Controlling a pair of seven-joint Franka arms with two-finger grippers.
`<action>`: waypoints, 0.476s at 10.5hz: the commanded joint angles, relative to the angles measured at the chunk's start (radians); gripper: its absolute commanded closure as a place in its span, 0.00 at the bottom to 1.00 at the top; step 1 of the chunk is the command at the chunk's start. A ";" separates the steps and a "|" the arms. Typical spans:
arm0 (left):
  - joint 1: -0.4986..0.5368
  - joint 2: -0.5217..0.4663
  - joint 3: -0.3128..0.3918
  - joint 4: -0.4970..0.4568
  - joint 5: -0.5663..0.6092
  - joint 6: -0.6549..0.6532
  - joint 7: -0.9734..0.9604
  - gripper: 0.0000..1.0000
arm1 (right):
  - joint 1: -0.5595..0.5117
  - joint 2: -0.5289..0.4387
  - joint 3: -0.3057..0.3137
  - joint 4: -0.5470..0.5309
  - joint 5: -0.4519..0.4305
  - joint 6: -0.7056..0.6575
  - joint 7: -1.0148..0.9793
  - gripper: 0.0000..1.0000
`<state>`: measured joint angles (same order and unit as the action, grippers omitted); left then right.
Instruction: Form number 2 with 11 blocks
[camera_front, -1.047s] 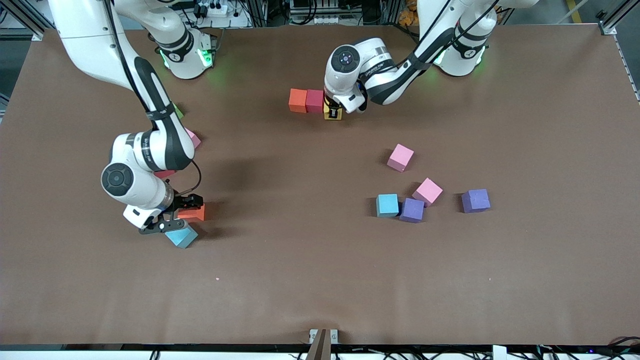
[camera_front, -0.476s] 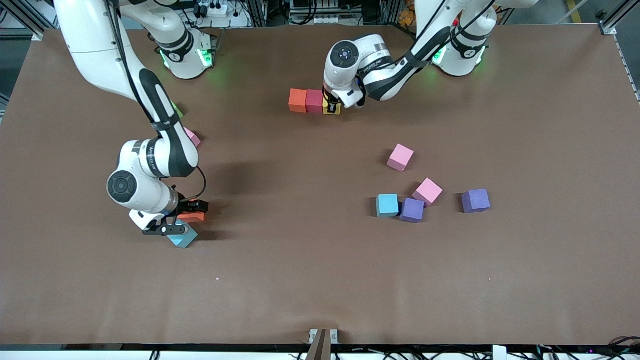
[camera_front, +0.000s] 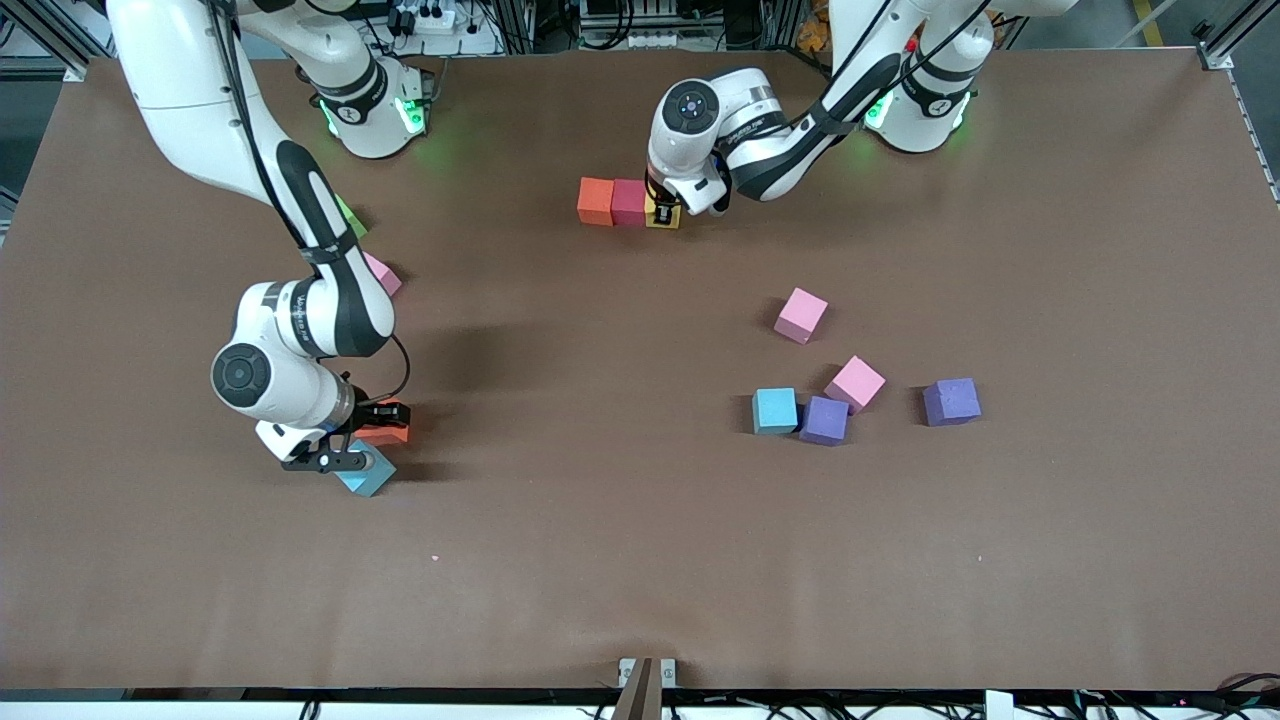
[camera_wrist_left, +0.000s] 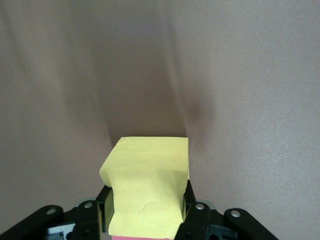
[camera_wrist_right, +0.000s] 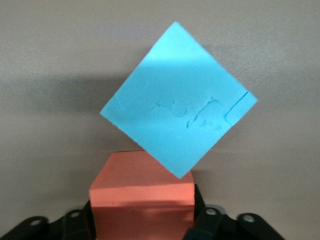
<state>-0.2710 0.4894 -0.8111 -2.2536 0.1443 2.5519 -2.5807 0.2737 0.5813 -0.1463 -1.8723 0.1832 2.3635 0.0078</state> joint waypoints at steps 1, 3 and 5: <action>0.013 0.006 -0.013 -0.012 0.017 0.019 -0.024 0.72 | -0.007 -0.021 0.013 0.018 0.018 -0.071 -0.008 0.70; 0.019 -0.014 -0.026 -0.011 0.017 0.008 -0.018 0.00 | -0.004 -0.070 0.014 0.021 0.018 -0.140 -0.011 0.70; 0.030 -0.046 -0.042 0.002 0.015 -0.051 -0.021 0.00 | 0.050 -0.116 0.016 0.022 0.018 -0.210 0.023 0.70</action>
<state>-0.2582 0.4880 -0.8319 -2.2505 0.1443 2.5445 -2.5807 0.2877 0.5205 -0.1349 -1.8357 0.1834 2.1992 0.0094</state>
